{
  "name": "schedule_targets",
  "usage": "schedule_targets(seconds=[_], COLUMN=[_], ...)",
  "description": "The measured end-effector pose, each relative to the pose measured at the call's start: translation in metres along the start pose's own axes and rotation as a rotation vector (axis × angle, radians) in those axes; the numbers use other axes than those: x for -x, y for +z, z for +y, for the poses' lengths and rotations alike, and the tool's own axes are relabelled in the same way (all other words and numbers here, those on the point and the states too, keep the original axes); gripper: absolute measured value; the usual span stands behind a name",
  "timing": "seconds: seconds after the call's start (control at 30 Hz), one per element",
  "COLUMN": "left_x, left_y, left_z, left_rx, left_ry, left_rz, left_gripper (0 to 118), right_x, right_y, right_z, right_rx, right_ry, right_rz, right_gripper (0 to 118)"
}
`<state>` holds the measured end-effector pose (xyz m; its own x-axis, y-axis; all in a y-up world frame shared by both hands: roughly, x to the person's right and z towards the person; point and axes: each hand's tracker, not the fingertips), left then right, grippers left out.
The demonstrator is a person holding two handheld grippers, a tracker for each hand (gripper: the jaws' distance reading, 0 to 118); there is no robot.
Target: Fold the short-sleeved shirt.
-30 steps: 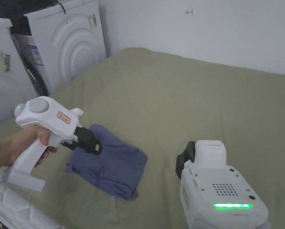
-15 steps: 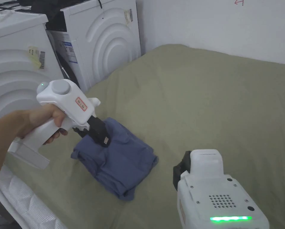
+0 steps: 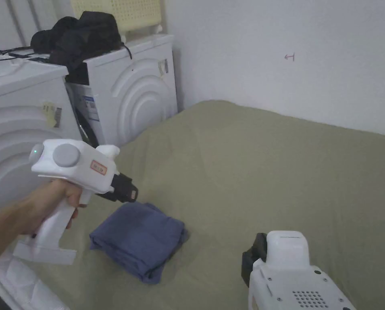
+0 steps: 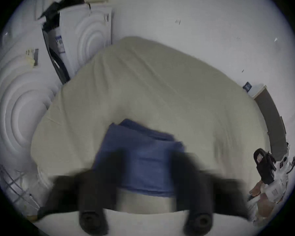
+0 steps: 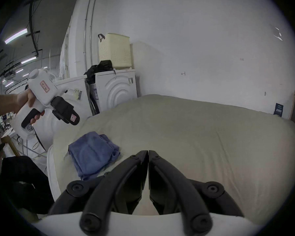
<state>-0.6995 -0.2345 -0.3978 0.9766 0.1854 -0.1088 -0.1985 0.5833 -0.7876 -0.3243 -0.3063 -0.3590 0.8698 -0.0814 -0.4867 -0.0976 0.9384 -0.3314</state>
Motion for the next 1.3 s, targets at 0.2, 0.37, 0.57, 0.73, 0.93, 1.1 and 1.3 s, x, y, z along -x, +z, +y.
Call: schedule_targets(seconds=[0.2, 0.37, 0.57, 0.73, 0.93, 1.1, 1.3], left_x=[-0.11, -0.293, -0.449, -0.505, -0.513, -0.504, -0.5], left_y=[-0.013, 0.023, 0.052, 0.085, 0.107, 0.112, 0.104], left_z=[-0.046, -0.118, -0.194, -0.209, -0.208, -0.21, -0.206], left_rx=[-0.168, -0.379, -0.56, -0.642, -0.689, -0.699, -0.693], left_ry=[0.005, 0.023, -0.093, -0.22, -0.309, -0.301, -0.3], left_rz=[-0.142, -0.191, -0.16, -0.1, -0.091, -0.078, -0.061], left_gripper=[0, 0, 0, 0, 0, 0, 0], right_x=[-0.069, -0.139, -0.202, -0.227, -0.235, -0.234, -0.233], right_y=[0.099, 0.195, 0.289, 0.332, 0.353, 0.356, 0.353], right_z=[0.02, 0.03, 0.026, 0.014, 0.013, 0.019, 0.026], right_rx=[-0.066, -0.094, -0.129, -0.167, -0.204, -0.243, -0.253], right_ry=[0.013, -0.009, -0.055, -0.055, -0.057, -0.064, -0.055], right_rz=[-0.12, -0.248, -0.371, -0.48, -0.527, -0.543, -0.541], right_gripper=[7, 7, 7, 7, 8, 8, 8])
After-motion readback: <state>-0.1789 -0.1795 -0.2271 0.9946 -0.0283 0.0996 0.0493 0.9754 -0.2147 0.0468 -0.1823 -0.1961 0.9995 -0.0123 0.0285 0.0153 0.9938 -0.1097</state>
